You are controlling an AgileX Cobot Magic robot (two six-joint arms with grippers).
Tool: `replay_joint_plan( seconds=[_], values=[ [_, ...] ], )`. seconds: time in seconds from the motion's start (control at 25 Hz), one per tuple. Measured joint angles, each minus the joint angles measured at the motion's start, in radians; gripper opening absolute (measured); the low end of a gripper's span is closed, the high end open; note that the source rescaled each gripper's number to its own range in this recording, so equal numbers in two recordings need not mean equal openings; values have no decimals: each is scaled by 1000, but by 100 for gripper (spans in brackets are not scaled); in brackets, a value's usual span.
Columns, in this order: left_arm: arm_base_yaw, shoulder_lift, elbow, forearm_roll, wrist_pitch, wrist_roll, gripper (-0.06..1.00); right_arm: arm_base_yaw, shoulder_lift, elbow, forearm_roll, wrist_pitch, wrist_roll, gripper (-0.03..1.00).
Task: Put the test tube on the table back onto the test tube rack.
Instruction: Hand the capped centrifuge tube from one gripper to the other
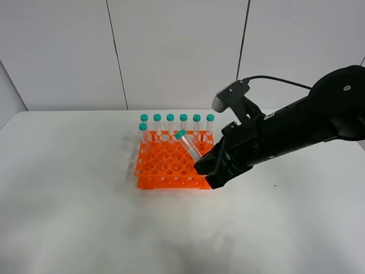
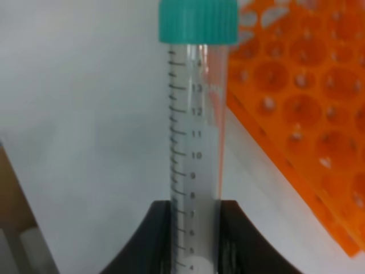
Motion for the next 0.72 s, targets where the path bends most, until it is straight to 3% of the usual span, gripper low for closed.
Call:
replay_joint_plan(
  seconds=[0.2, 0.48, 0.6, 0.72],
  values=[
    [0, 7, -29, -25, -32, -31, 100, 0, -4, 0, 100, 32, -105, 4],
    [0, 339, -161, -205, -203, -33, 100, 0, -5, 0, 113, 33, -117, 4],
    [0, 528, -175, -304, -337, 36, 99, 0, -5, 0, 115, 33, -118, 4],
    [0, 709, -200, -447, -453, 175, 99, 0, -5, 0, 115, 33, -118, 4]
  ],
)
